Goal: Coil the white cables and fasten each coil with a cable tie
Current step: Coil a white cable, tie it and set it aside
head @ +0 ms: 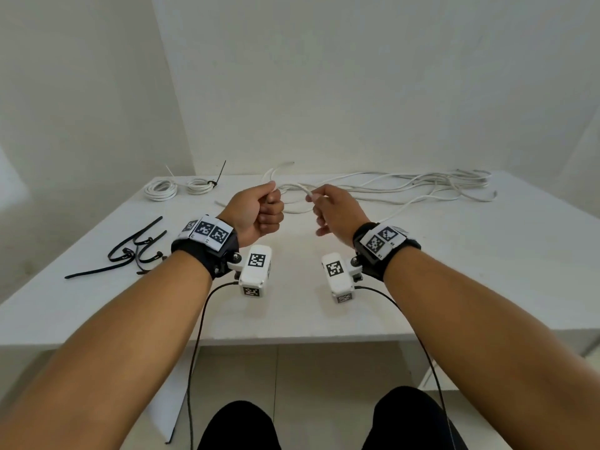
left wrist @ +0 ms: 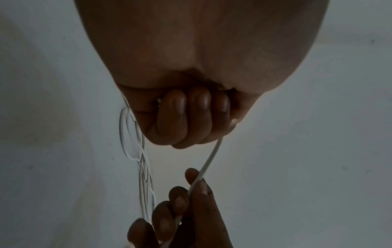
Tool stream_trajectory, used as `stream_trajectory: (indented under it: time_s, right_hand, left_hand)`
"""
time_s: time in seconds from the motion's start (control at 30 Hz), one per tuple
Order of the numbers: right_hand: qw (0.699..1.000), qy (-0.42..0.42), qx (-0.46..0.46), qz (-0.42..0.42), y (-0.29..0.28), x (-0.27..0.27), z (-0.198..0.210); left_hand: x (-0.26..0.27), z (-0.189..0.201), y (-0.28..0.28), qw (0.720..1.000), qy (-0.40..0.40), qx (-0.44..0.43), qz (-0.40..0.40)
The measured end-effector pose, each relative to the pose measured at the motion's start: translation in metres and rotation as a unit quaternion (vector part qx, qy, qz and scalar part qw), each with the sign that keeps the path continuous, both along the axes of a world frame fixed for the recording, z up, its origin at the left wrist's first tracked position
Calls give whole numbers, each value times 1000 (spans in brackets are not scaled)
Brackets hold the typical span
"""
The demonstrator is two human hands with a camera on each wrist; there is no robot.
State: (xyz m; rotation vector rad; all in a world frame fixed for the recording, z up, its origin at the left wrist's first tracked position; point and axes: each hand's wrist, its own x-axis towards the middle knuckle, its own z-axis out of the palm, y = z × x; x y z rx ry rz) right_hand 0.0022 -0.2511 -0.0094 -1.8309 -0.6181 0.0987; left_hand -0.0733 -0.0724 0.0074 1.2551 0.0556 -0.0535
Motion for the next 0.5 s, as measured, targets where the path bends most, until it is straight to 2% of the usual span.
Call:
stream_trajectory:
  time_s: [0.13, 0.2, 0.3, 0.43, 0.5]
  right_hand:
    - [992, -95, -85, -4, -11, -6, 4]
    - [988, -110, -111, 13, -12, -13, 1]
    - [984, -114, -134, 27, -12, -26, -2]
    - [970, -144, -191, 34, -13, -29, 1]
    - [964, -145, -221, 37, -17, -27, 2]
  left_hand:
    - [-8, 7, -22, 996, -12, -27, -83]
    - [-9, 14, -38, 994, -44, -52, -90]
    - [-6, 18, -55, 994, -90, -51, -42]
    - [4, 10, -63, 993, -104, -4, 48]
    - [10, 8, -67, 989, -118, -21, 92]
